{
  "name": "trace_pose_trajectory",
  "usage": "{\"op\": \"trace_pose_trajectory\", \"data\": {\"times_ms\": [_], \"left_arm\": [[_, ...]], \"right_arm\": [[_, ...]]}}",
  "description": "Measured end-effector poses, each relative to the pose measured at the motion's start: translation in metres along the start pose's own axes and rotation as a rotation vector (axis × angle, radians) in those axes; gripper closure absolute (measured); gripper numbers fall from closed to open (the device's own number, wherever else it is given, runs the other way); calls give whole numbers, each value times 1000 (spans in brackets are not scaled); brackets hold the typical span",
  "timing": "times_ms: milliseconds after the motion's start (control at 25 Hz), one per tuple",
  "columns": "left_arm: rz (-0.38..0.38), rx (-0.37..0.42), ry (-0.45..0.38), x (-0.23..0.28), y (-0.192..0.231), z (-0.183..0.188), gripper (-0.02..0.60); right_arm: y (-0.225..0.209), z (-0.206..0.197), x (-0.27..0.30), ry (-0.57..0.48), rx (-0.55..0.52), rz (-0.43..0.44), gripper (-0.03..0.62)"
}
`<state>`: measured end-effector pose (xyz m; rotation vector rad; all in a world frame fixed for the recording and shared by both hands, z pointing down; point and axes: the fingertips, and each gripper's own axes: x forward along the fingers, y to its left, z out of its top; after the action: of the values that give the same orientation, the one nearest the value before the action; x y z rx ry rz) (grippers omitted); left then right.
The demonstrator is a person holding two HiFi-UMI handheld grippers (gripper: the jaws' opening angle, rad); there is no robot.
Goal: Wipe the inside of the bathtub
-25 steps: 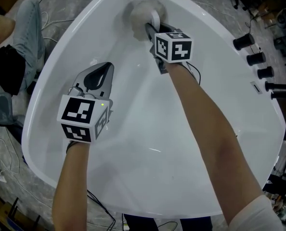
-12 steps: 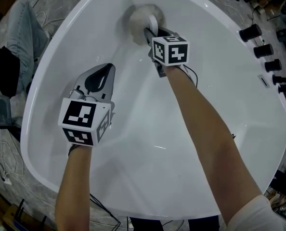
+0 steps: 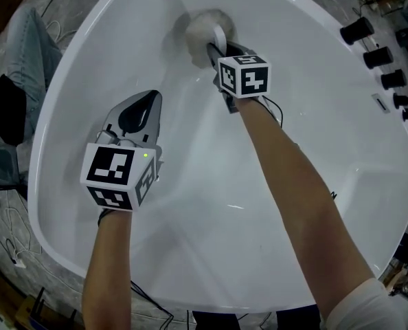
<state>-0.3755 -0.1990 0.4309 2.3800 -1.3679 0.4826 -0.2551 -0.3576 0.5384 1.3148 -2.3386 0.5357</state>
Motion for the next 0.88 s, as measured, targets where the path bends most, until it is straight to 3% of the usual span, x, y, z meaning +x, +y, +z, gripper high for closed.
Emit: {"op": "trace_pose_trajectory", "data": {"times_ms": [880], "left_arm": [[-117,66,32,36,-100,11,577]], "right_arm": [[-85,-50,-98,-24,95,-103,503]]}}
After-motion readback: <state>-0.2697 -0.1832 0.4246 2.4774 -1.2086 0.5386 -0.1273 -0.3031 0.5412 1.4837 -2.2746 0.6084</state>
